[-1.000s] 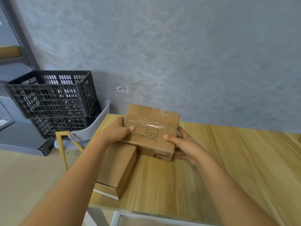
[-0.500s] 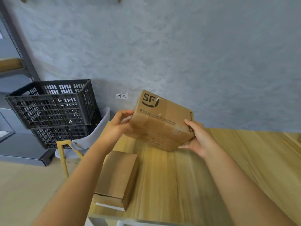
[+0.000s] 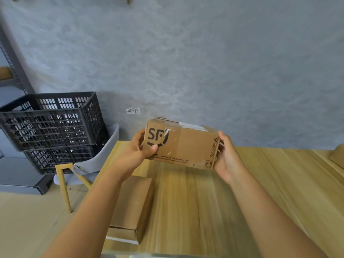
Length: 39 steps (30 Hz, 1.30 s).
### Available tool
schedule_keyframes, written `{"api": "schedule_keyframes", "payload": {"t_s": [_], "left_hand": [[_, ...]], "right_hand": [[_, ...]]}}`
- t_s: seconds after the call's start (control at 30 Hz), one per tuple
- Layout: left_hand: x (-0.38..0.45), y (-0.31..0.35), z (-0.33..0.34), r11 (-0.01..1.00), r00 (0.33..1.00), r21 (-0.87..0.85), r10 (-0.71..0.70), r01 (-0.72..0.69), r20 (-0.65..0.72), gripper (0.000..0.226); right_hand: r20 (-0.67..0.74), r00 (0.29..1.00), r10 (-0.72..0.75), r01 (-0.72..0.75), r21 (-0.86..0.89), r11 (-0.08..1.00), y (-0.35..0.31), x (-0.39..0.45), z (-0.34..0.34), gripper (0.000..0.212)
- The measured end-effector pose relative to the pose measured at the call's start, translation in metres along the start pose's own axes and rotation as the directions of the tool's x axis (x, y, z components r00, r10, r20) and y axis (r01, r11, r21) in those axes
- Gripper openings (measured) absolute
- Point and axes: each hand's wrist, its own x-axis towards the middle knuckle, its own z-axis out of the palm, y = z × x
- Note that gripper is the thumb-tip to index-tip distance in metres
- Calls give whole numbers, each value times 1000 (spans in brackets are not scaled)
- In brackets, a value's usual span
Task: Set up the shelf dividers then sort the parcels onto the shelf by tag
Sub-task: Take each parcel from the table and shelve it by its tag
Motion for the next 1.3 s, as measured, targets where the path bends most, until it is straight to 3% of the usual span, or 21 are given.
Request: {"api": "schedule_keyframes", "payload": {"t_s": [0.07, 0.17, 0.33, 0.4, 0.5, 0.63, 0.73, 0.8, 0.9, 1.0, 1.07, 1.17, 1.2, 1.3], "left_hand": [[0, -4, -2, 999, 999, -26, 25, -24, 39, 60], [2, -4, -6, 997, 999, -71, -5, 7, 38, 64], [4, 2, -7, 988, 983, -47, -150, 146, -109, 84], [6, -1, -6, 992, 976, -57, -125, 116, -180, 71], [5, -2, -4, 997, 986, -19, -82, 80, -148, 45], [3, 0, 0, 999, 993, 16, -42, 44, -109, 44], [2, 4, 6, 1000, 997, 23, -16, 18, -81, 45], [2, 10, 9, 999, 997, 38, 6, -3, -71, 44], [6, 21, 14, 994, 999, 108, 35, -30, -41, 46], [12, 30, 22, 975, 998, 216, 55, -50, -19, 44], [15, 35, 29, 967, 998, 249, 65, -59, -17, 46], [20, 48, 43, 930, 996, 357, 83, -88, 31, 52], [23, 53, 49, 909, 993, 400, 100, -120, 69, 53], [30, 65, 69, 839, 974, 497, 175, -224, 144, 58]], "right_hand": [[63, 997, 51, -50, -9, 999, 4, 0, -4, 41], [75, 997, 14, -10, -52, 999, 12, 1, -12, 27], [147, 984, -103, 126, -155, 980, 18, 0, -15, 52], [162, 980, -118, 153, -225, 962, 19, 0, -13, 62], [127, 984, -127, 157, -266, 951, 22, 1, -12, 63], [39, 992, -118, 124, -217, 968, 28, 3, -14, 55], [28, 994, -108, 112, -280, 953, 32, 3, -16, 45], [16, 994, -104, 104, -319, 942, 32, 3, -17, 52], [1, 993, -119, 110, -385, 916, 25, 4, -21, 80], [-20, 985, -172, 125, -605, 786, 11, 3, -24, 109], [-38, 946, -322, 152, -825, 544, -2, 2, -26, 123], [223, 858, -462, 347, -915, 204, -23, -2, -20, 124], [293, 852, -434, 400, -899, 179, -30, -2, -15, 124], [360, 861, -359, 471, -830, 299, -41, 1, -5, 123]]}}
